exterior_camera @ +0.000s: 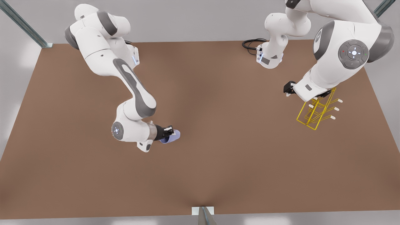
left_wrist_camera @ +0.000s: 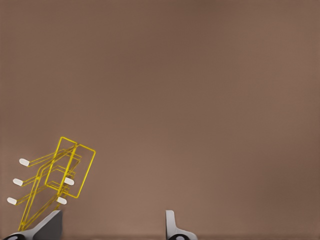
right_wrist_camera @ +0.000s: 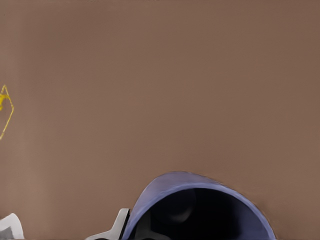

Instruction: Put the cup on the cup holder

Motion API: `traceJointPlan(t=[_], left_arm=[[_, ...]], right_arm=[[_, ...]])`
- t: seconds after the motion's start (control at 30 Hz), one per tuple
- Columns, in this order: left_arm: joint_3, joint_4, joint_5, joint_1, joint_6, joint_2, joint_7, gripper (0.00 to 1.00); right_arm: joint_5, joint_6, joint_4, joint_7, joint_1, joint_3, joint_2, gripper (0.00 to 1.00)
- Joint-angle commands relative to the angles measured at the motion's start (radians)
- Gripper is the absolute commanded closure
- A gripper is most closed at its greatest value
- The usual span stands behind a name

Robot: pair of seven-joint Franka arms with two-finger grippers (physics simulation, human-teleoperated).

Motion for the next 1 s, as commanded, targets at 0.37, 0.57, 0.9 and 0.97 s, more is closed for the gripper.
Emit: traceJointPlan(t=[0.37, 0.57, 0.9, 0.97], left_arm=[[0.000, 0.000, 0.000, -0.003, -0.002, -0.001, 0.000, 0.00], [0.000, 0.000, 0.000, -0.003, -0.002, 0.002, -0.001, 0.00], [0.000, -0.011, 0.000, -0.003, -0.002, 0.002, -0.001, 0.00], [0.000, -0.011, 0.000, -0.003, -0.002, 0.003, -0.001, 0.00]], right_arm=[[0.864, -0.110, 0.308, -0.354, 0.278, 0.000, 0.371, 0.79], [1.035, -0.008, 0.574, -0.371, 0.472, -0.028, 0.577, 0.79], [1.033, 0.012, 0.580, -0.517, 0.555, -0.187, 0.603, 0.79], [1.032, 0.013, 0.580, -0.514, 0.591, -0.258, 0.602, 0.79]])
